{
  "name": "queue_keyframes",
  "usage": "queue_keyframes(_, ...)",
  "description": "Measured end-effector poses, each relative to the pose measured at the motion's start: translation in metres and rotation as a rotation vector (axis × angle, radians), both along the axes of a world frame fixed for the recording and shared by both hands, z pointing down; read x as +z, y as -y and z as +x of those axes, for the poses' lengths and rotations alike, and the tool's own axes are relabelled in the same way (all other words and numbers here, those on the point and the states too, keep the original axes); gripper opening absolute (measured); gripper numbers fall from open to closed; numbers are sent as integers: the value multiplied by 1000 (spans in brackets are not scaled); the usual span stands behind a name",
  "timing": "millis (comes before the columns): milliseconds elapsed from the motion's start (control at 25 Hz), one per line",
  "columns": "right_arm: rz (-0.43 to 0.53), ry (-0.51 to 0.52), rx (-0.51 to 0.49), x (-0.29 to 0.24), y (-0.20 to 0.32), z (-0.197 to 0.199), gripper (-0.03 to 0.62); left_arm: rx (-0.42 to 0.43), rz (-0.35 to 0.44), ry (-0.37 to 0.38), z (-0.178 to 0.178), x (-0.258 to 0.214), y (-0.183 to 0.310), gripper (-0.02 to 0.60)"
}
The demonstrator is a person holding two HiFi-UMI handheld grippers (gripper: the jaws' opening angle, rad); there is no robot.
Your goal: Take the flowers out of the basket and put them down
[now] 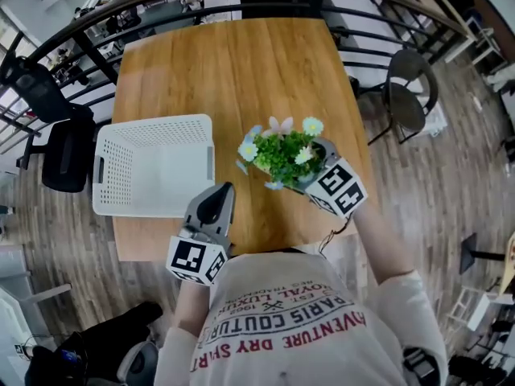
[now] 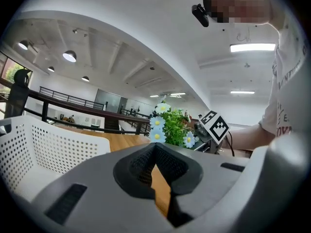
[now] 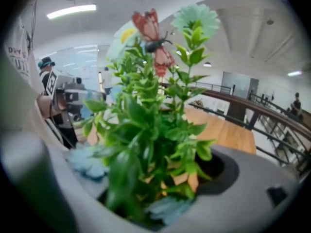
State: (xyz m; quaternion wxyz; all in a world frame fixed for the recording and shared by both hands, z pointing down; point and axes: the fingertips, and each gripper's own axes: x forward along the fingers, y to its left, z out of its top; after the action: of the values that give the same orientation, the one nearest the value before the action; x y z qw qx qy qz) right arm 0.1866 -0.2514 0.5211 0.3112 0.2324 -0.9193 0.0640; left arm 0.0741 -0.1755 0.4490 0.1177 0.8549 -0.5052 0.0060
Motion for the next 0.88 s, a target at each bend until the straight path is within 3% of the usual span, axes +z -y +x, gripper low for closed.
queue_keyframes(160,-46,-16,47,42,-1,19,479,37,-16,96,25,8,3,15)
queue_keyframes(360,-117,-28,90,93,0,32,479,79,-41,75,50,23,7,15)
queue_keyframes(640,-169,-41,120,154,2,42,479,71,-147,32,66,66,1,15)
queue_keyframes(880,-158,-76,54,184,-5,33,479,53,-187,39,61,92,1,15)
